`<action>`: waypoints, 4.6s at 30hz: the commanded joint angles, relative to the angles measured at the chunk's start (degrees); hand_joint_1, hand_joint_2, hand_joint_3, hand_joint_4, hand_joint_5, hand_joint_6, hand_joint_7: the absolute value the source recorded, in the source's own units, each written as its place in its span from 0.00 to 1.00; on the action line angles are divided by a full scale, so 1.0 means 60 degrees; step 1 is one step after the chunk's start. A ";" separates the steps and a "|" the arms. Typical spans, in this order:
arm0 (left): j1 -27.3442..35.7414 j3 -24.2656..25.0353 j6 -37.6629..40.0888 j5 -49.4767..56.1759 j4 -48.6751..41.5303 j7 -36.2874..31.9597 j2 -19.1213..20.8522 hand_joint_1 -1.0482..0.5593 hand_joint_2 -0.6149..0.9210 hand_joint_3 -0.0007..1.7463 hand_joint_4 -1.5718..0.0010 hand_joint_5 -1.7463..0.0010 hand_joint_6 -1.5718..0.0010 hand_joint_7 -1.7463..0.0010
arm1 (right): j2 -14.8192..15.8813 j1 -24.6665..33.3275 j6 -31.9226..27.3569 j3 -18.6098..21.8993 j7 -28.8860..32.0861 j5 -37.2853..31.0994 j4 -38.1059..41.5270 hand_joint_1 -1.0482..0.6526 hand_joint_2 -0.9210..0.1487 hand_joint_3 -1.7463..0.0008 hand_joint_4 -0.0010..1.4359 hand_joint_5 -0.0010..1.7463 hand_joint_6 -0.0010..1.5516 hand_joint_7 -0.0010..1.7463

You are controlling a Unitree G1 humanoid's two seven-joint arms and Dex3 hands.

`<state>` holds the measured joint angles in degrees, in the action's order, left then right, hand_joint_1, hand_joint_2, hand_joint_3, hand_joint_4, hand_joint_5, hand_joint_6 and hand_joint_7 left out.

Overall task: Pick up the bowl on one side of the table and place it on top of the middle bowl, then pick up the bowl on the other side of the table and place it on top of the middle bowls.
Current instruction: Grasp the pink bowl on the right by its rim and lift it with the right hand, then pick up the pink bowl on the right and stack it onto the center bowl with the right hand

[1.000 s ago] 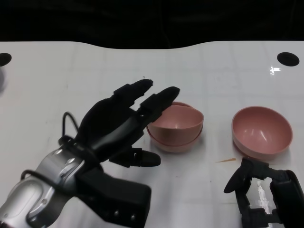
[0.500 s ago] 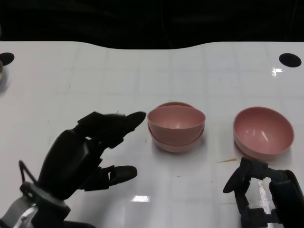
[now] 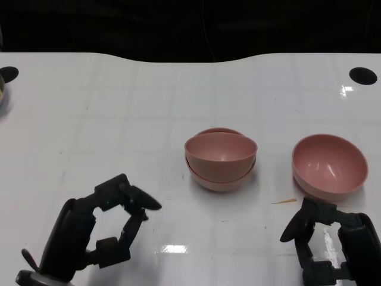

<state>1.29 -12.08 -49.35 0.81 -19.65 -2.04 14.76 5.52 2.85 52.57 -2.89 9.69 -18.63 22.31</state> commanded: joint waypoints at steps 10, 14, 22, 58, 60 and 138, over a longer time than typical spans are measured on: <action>0.0056 0.0886 0.0135 -0.0324 -0.0726 0.1255 -0.0467 0.64 0.67 0.83 0.45 0.00 0.52 0.06 | 0.0544 -0.0003 -0.0619 0.0697 0.0346 -0.0716 -0.1232 0.61 0.49 0.34 0.43 0.79 0.43 0.54; 0.0082 0.0980 0.0289 -0.0252 -0.0679 0.1464 -0.0603 0.64 0.67 0.82 0.46 0.00 0.53 0.06 | 0.0856 0.0327 -0.2740 0.1047 -0.0027 -0.1588 -0.3141 0.53 0.28 0.69 0.30 0.71 0.32 0.40; 0.0099 0.1156 0.0356 -0.0209 -0.0651 0.1708 -0.0712 0.63 0.67 0.82 0.47 0.00 0.53 0.06 | 0.1349 0.0454 -0.5754 0.0857 -0.0562 -0.3678 -0.5148 0.42 0.11 1.00 0.20 0.46 0.28 0.20; 0.0056 0.1380 0.0168 0.0288 -0.0669 0.1759 -0.0949 0.65 0.66 0.82 0.46 0.00 0.52 0.07 | 0.2310 -0.3975 -0.7531 -0.2720 0.3542 -0.5912 0.1506 0.51 0.05 0.99 0.66 1.00 0.57 0.75; 0.0007 0.1388 0.0094 0.0363 -0.0741 0.1732 -0.0942 0.65 0.66 0.82 0.46 0.00 0.52 0.08 | 0.2342 -0.4064 -0.7450 -0.2761 0.3711 -0.5933 0.1348 0.53 0.05 0.98 0.66 1.00 0.50 0.93; -0.0168 0.1320 0.0415 0.0676 -0.0739 0.1705 -0.1108 0.66 0.57 0.91 0.42 0.00 0.47 0.09 | 0.1143 -0.6078 -0.4708 -0.4064 0.0924 -0.4054 0.2174 0.31 0.00 0.89 0.27 0.08 0.27 0.00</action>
<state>-0.45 -4.44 -47.48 5.06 -24.52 8.31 7.81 11.25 -34.14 24.65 -27.57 15.58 -43.39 36.25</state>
